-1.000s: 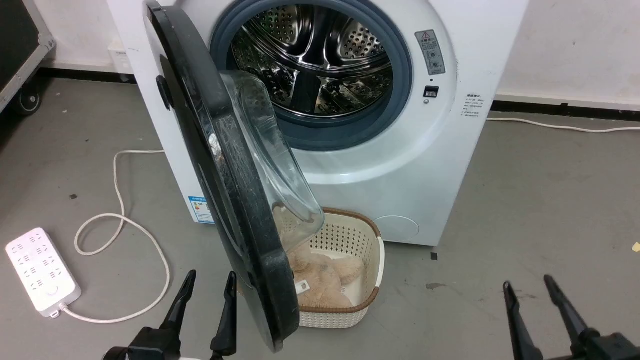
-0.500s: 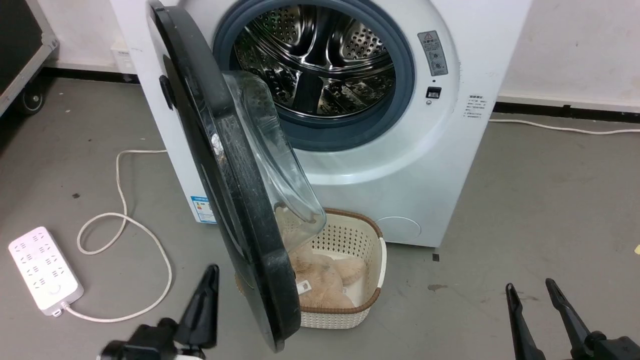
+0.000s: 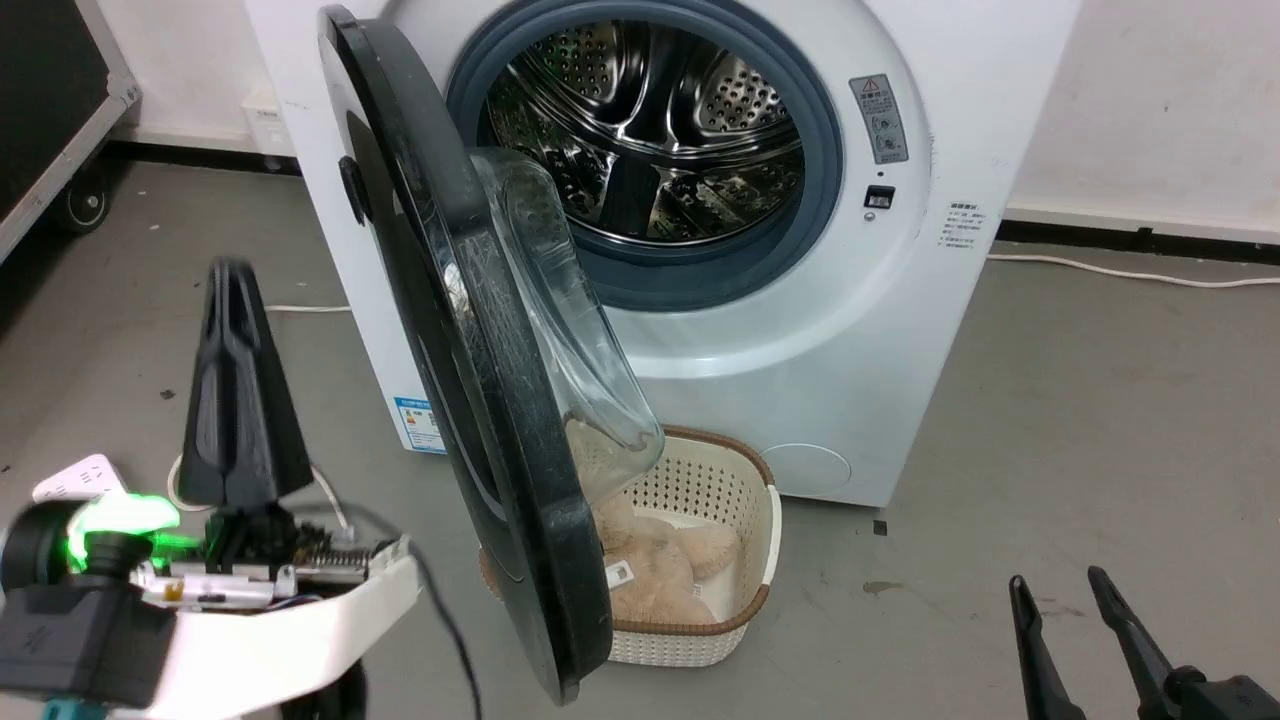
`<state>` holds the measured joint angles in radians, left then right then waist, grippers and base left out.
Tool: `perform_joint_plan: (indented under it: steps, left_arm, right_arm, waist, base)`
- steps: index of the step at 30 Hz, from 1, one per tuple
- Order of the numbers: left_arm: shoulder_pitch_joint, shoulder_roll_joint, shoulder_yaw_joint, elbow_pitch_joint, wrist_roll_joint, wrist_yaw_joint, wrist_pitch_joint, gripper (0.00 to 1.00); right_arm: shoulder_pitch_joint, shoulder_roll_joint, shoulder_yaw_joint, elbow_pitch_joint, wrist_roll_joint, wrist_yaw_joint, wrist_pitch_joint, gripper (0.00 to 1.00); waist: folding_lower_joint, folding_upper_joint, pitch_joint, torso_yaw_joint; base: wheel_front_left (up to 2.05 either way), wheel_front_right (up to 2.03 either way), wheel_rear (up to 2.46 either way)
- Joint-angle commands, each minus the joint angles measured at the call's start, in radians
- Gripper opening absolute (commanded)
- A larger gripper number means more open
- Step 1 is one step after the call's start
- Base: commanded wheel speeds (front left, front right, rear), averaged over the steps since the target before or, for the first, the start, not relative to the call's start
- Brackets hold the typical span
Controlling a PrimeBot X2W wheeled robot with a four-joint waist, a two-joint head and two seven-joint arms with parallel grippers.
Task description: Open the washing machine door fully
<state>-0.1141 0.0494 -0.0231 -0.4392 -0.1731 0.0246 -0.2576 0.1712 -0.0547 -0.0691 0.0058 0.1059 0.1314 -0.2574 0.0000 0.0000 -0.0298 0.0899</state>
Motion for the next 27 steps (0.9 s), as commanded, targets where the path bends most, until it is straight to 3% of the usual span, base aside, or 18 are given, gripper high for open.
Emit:
perform_joint_plan:
  steps: [1,7,12,20,27]
  left_arm:
    - [-0.02,0.001,-0.012,-0.019,0.003,0.002,-0.004,0.0]
    - [-0.06,0.006,-0.145,-0.092,0.041,-0.025,0.048,0.0]
    - [-0.022,0.003,-0.319,-0.073,0.039,-0.031,0.131,0.0]
    - [0.088,0.001,-0.523,0.188,-0.022,-0.026,0.165,0.0]
    - [0.096,0.001,-0.501,0.395,-0.037,0.04,0.143,0.0]
  right_arm:
    - [-0.012,0.004,0.001,0.005,0.004,-0.001,-0.004,1.0]
    - [-0.008,0.004,0.016,0.012,-0.002,-0.001,-0.004,1.0]
    - [-0.001,0.004,0.027,0.014,-0.001,-0.001,-0.004,1.0]
    - [-0.013,0.004,0.028,0.018,-0.008,-0.001,-0.004,1.0]
    - [-0.015,0.004,0.03,0.021,-0.009,-0.001,-0.004,1.0]
  waist:
    - [0.0,0.0,-0.002,-0.001]
    - [0.0,0.0,-0.005,-0.007]
    - [0.0,0.0,-0.002,-0.008]
    - [0.0,0.0,0.009,-0.009]
    - [0.0,0.0,0.02,-0.01]
  base:
    - [0.0,0.0,0.0]
    - [0.0,0.0,0.0]
    - [0.0,0.0,0.0]
    - [0.0,0.0,0.0]
    - [0.0,0.0,0.0]
